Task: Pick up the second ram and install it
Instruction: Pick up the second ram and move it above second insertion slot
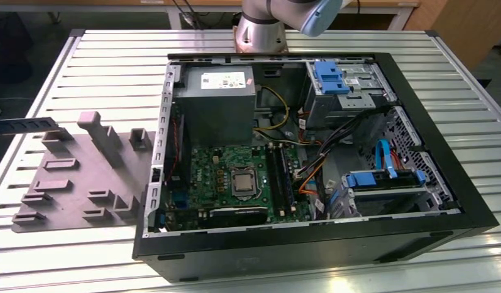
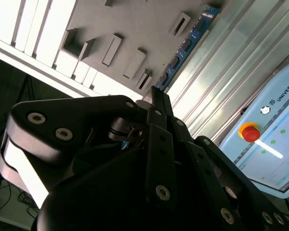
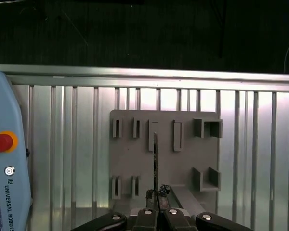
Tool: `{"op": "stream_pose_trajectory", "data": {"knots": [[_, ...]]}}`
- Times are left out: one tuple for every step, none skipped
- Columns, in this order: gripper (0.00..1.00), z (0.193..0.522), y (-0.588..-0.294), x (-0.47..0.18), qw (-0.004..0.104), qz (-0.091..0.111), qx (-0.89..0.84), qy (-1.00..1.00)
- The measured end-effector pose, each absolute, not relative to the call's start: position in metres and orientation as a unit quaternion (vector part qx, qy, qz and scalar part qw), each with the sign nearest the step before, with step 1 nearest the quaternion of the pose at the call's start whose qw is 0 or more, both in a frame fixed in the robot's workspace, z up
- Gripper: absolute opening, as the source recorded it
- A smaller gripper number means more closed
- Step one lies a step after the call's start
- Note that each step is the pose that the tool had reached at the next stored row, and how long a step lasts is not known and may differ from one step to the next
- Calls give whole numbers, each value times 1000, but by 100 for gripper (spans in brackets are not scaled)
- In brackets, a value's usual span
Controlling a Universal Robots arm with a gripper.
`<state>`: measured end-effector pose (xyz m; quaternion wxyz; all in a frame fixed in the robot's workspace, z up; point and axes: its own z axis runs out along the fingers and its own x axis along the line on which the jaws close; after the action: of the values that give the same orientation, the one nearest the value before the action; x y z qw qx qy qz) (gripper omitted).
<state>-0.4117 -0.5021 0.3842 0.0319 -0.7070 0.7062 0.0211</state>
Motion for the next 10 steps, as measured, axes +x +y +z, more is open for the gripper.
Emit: {"op": "stream_pose_trajectory", "data": {"knots": [[11, 385, -502, -412, 32, 21, -707, 706], [11, 386, -502, -412, 32, 21, -707, 706], [11, 387, -502, -412, 32, 21, -707, 706], [11, 387, -502, -412, 32, 22, -707, 706], [11, 388, -502, -412, 33, 22, -707, 706], [11, 389, -502, -412, 33, 22, -707, 706], [11, 390, -502, -412, 33, 22, -707, 706], [11, 391, -502, -412, 33, 22, -707, 706], [11, 392, -502, -412, 33, 22, -707, 706], [11, 393, -502, -412, 33, 22, -707, 706]]}}
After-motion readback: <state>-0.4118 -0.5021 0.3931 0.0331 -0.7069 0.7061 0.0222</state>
